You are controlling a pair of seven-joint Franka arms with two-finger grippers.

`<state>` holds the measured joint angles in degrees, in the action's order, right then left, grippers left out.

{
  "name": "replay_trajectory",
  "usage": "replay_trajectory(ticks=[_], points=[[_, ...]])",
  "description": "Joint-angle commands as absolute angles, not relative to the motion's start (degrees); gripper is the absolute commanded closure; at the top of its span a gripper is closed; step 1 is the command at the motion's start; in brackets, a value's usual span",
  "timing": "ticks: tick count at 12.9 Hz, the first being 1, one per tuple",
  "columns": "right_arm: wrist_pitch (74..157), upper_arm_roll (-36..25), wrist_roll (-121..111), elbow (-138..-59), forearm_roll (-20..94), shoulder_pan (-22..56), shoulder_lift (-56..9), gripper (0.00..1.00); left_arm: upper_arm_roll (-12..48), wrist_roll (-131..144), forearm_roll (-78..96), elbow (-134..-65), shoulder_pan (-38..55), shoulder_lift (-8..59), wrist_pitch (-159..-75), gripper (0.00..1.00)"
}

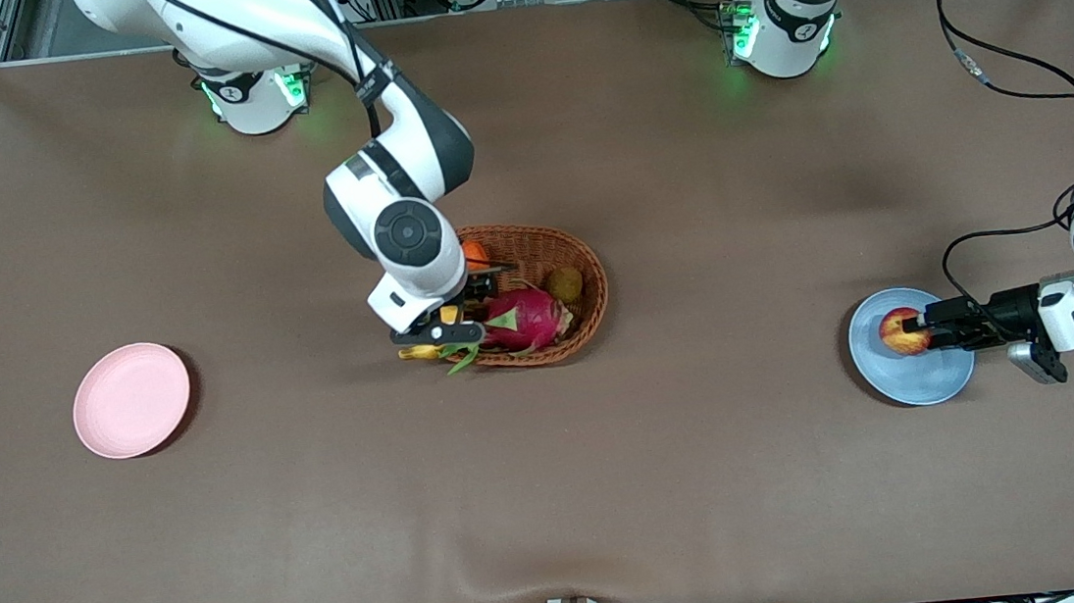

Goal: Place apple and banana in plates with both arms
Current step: 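Lower the apple onto the blue plate while the right gripper reaches the banana, then open and raise the left gripper while the right gripper grasps the banana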

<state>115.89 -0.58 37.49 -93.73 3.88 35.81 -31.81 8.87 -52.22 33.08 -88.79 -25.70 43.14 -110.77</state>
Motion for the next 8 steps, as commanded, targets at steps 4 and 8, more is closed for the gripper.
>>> replay_trajectory(ticks=[4,8], points=[[117.2,0.1,40.0,-93.2,3.1,34.1,-34.5,0.00,10.3,-45.1,25.4,-83.9,-24.4,32.6,-100.6,0.00],[117.3,0.2,42.7,-92.9,3.7,33.7,-35.3,0.58,13.4,-32.4,16.4,-84.0,-21.2,21.9,-99.4,0.00]])
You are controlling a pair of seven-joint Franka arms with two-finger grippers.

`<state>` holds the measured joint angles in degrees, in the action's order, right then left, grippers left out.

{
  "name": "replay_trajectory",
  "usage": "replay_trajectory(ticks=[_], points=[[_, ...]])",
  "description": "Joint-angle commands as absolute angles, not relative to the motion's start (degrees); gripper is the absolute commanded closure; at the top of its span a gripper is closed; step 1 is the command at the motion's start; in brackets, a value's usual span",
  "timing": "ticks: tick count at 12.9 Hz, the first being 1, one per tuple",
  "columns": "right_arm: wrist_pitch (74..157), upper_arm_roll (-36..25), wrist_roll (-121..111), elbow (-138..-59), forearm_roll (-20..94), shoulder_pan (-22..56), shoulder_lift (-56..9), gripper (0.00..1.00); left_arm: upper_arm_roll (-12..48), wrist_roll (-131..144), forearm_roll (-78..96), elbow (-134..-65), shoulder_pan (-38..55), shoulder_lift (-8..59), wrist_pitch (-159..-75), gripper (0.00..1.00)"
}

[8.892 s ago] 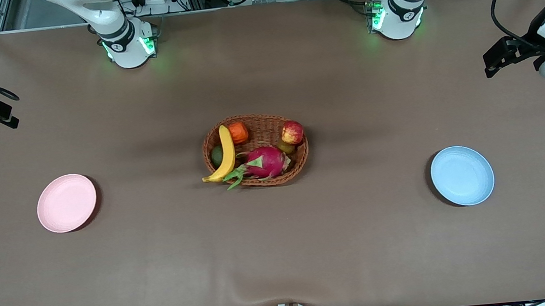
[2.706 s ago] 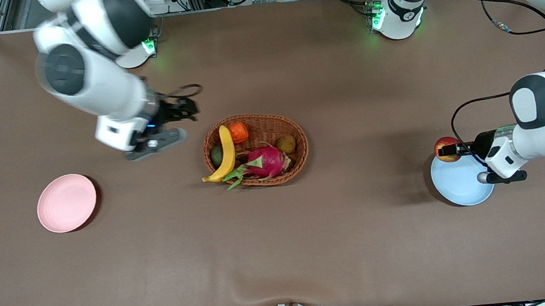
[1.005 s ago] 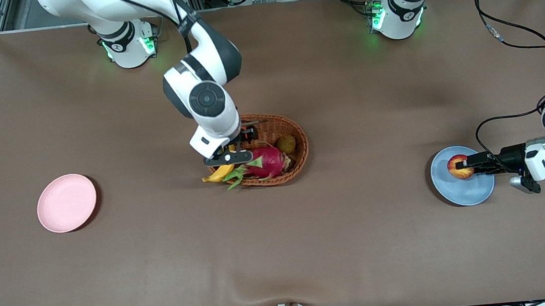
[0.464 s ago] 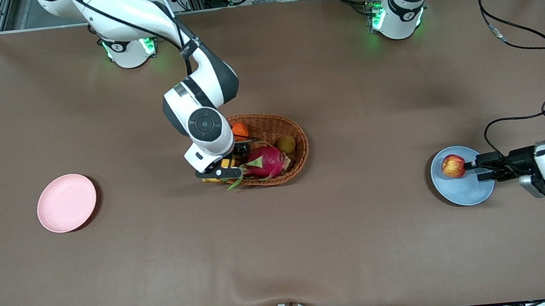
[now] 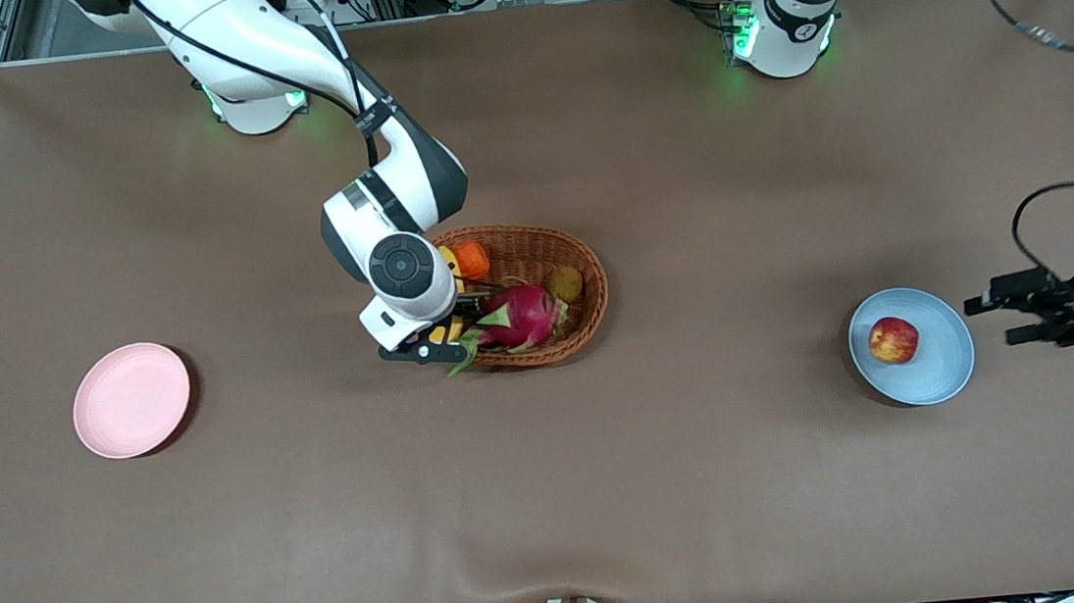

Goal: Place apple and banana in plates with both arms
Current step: 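Open and raise the left gripper while the right gripper grasps the banana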

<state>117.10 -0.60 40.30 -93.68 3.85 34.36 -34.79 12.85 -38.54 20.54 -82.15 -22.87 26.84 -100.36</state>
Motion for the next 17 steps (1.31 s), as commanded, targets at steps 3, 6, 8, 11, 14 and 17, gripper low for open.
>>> replay_trajectory(ticks=[3,6,8,11,14,17], points=[[117.2,0.2,43.9,-92.8,3.7,33.8,-35.1,1.00,15.5,-19.5,11.8,-84.0,-18.8,16.5,-96.5,0.00],[116.0,0.2,44.0,-92.5,3.7,33.8,-32.7,1.00,19.0,-7.2,8.2,-84.0,-18.4,13.0,-93.5,0.00],[114.2,0.1,43.9,-92.4,3.7,33.3,-30.5,1.00,22.2,0.5,3.6,-83.9,-18.3,10.4,-92.1,0.00],[110.1,0.2,42.7,-90.8,3.6,31.7,-27.9,1.00,24.1,4.0,-2.7,-80.1,-18.4,10.0,-89.6,0.00],[109.5,0.3,42.6,-90.5,3.6,31.7,-25.0,1.00,24.0,4.0,-3.4,-78.8,-18.4,10.0,-88.1,0.00],[105.3,0.2,36.6,-90.6,3.6,28.6,-20.7,1.00,26.5,4.6,-2.9,-78.8,-18.4,9.8,-88.1,0.00]])
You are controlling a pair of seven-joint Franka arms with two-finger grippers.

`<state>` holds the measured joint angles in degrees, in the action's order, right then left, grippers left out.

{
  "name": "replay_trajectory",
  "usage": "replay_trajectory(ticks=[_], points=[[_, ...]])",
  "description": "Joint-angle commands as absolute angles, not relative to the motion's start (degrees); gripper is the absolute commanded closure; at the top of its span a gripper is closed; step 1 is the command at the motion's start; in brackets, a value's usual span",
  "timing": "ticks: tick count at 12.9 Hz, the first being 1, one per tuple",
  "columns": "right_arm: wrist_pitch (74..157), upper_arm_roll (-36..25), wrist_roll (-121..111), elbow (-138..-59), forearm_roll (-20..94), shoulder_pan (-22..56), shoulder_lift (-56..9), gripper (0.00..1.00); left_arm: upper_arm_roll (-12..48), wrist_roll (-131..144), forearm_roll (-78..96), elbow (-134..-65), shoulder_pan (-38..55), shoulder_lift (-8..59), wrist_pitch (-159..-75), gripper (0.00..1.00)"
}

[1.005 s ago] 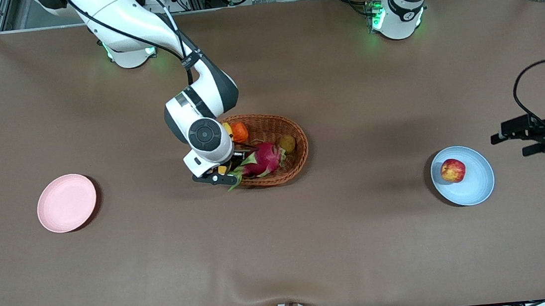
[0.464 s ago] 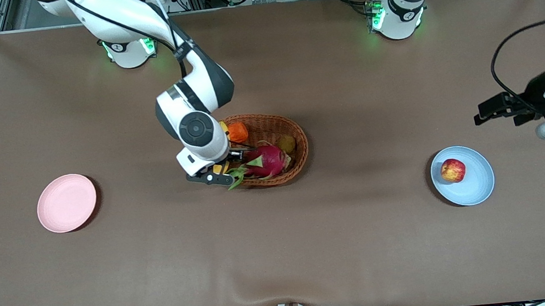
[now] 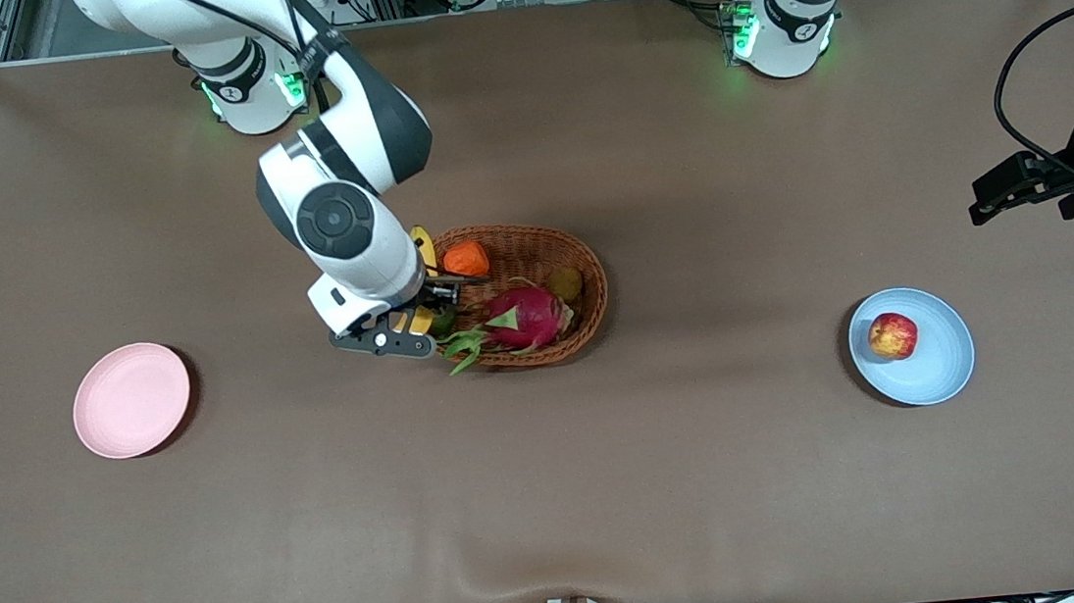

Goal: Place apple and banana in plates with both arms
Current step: 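Carry the yellow banana with the right gripper to the pink plate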

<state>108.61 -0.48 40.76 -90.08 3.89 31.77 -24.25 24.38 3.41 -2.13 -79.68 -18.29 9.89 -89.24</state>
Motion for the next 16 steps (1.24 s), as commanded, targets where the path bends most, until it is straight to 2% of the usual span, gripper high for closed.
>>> replay_trajectory(ticks=[1,2,4,8,10,16], points=[[104.2,0.2,33.8,-90.8,3.6,26.2,-19.2,1.00,26.6,4.7,-3.0,-78.8,-18.0,9.2,-88.1,0.00],[103.0,0.2,31.1,-91.0,3.6,24.2,-18.0,1.00,25.7,4.4,-2.9,-78.8,-15.8,7.8,-88.1,0.00],[100.8,0.1,27.0,-91.7,3.6,20.8,-16.5,1.00,19.4,4.4,-1.9,-79.1,-10.8,6.1,-88.1,0.00],[101.1,0.1,17.3,-95.9,3.6,12.8,-14.8,1.00,4.3,4.7,-1.6,-80.3,1.9,2.6,-84.8,0.00],[101.3,0.1,11.2,-97.3,3.6,7.9,-14.9,1.00,-2.2,4.7,-1.1,-83.1,7.5,0.3,-84.6,0.00],[106.3,0.2,-9.9,-97.1,3.7,-6.0,-20.6,1.00,-4.0,5.1,-1.0,-90.3,8.1,-4.5,-85.2,0.00]])
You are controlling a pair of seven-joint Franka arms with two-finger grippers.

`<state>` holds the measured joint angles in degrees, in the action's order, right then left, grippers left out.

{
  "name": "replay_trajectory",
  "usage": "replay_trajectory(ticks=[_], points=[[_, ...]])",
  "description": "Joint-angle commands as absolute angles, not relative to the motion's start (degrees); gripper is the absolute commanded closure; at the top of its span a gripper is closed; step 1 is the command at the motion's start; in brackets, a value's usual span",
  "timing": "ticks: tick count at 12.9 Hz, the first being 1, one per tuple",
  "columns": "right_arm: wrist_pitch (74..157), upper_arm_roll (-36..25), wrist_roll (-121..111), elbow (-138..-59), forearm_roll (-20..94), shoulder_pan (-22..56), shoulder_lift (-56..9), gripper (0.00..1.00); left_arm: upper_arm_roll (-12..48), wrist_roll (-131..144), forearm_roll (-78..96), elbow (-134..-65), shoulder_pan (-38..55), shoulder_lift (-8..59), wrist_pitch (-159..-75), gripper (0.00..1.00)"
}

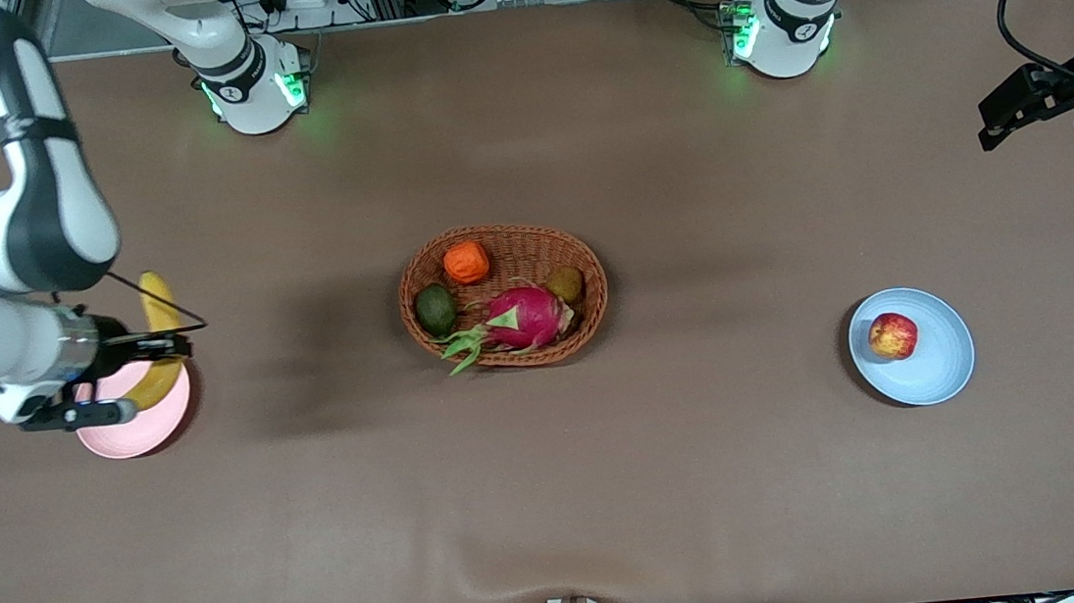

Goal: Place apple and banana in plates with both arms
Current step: 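Carry the yellow banana with the right gripper to the pink plate, then lower the banana onto the pink plate and open the right gripper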

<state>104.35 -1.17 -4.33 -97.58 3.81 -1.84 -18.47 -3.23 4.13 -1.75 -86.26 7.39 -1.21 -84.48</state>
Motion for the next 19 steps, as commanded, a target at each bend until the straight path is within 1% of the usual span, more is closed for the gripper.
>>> replay_trajectory(ticks=[1,3,5,7,9,11,14,15,16,17,19], points=[[107.7,0.1,-13.1,-96.6,3.7,-7.9,-22.6,1.00,-4.3,5.1,-1.0,-90.8,8.2,-5.1,-85.2,0.00],[111.0,0.3,-19.6,-94.9,4.6,-12.0,-27.3,1.00,-4.7,5.1,-1.0,-91.8,8.1,-5.9,-85.1,0.00],[112.1,0.1,-26.9,-93.3,8.9,-14.4,-31.4,1.00,-4.7,4.9,-1.6,-91.1,7.9,-5.6,-85.1,0.00],[113.3,0.1,-28.2,-93.0,9.8,-16.3,-33.7,1.00,-4.3,4.5,-2.7,-91.1,7.6,-5.3,-85.3,0.00],[115.7,0.2,-28.7,-92.9,10.5,-17.8,-36.8,1.00,-4.2,3.8,-2.8,-89.0,7.2,-4.2,-85.1,0.00],[116.3,0.2,-29.0,-93.0,12.8,-18.5,-38.2,1.00,-4.2,3.7,-2.8,-87.3,7.0,-2.7,-85.0,0.00],[116.3,0.2,-29.0,-93.0,13.0,-18.6,-38.8,1.00,-4.5,4.0,-2.8,-84.4,7.1,-0.8,-84.8,0.00],[116.3,0.2,-29.1,-92.9,12.9,-18.5,-38.9,0.79,-4.8,4.0,-2.8,-83.9,7.0,-0.5,-84.7,0.00],[116.3,0.2,-29.8,-92.9,12.9,-18.6,-38.8,0.14,-4.8,4.0,-2.8,-83.9,7.0,-0.5,-84.7,0.00],[116.3,0.2,-30.1,-92.3,13.0,-18.6,-38.8,0.00,-4.8,4.1,-2.8,-83.8,7.0,-0.4,-84.7,0.00],[115.7,0.2,-30.1,-90.4,12.7,-18.4,-38.2,0.00,-5.4,4.0,-2.8,-83.9,7.5,-0.5,-84.6,0.00]])
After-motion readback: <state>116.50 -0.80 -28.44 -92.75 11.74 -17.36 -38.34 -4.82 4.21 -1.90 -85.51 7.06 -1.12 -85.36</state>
